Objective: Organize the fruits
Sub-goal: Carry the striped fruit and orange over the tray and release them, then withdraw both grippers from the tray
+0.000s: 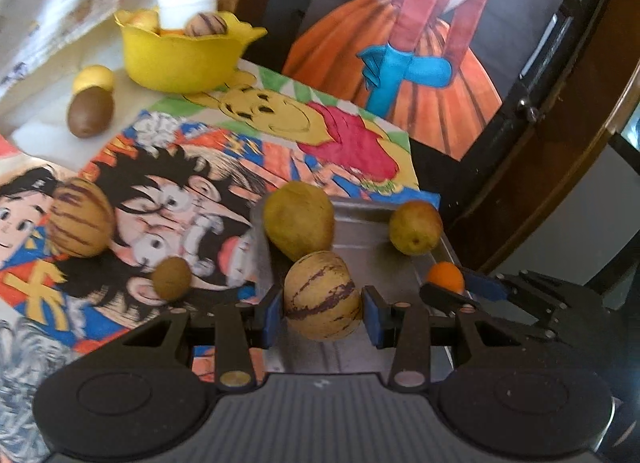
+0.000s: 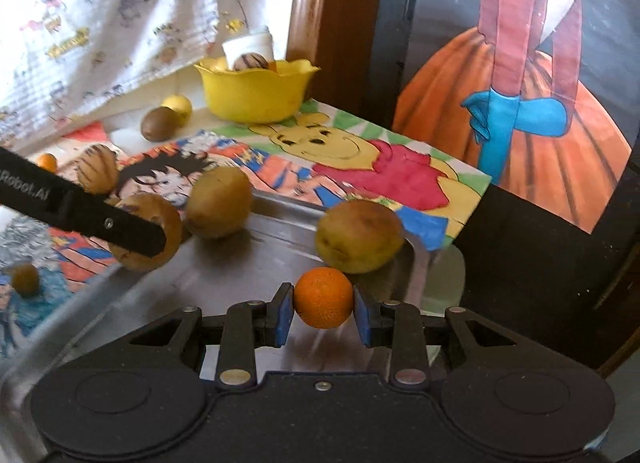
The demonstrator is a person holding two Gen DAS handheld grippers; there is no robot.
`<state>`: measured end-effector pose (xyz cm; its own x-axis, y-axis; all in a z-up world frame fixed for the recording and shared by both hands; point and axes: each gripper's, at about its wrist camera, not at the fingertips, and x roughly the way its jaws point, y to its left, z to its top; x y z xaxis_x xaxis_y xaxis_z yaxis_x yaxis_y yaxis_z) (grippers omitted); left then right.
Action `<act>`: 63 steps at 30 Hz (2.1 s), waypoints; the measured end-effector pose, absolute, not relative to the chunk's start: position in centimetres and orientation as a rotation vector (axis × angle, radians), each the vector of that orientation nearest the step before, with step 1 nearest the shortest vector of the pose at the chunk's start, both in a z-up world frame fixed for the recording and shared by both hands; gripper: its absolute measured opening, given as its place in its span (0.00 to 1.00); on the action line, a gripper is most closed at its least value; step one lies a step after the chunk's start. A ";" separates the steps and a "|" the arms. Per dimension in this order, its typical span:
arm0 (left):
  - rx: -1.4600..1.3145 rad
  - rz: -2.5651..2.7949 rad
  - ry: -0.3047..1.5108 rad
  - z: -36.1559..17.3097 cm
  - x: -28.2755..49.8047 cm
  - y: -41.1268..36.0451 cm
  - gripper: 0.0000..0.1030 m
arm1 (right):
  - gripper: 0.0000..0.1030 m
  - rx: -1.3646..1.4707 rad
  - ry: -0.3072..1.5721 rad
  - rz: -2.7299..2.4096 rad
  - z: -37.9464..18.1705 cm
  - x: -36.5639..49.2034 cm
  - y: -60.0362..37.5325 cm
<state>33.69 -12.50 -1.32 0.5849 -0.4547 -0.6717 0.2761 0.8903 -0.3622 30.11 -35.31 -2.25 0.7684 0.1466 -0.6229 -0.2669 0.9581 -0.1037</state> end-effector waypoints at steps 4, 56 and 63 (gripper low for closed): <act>-0.231 -0.449 0.866 -2.1 33.8 -13.6 0.44 | 0.33 -0.197 0.661 0.213 -2.9 30.5 -35.6; -0.277 -0.210 0.689 2.9 21.8 -5.7 0.99 | 0.98 -0.119 0.491 0.283 4.7 17.2 -33.6; -0.268 -0.180 0.699 2.5 18.4 -3.8 0.99 | 0.99 -0.127 0.498 0.323 4.9 14.5 -31.9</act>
<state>18.44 -3.78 2.48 0.7520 -0.2518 -0.6092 0.0733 0.9504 -0.3023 14.50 -31.95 4.93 0.8294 0.2726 -0.4877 -0.3339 0.9417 -0.0414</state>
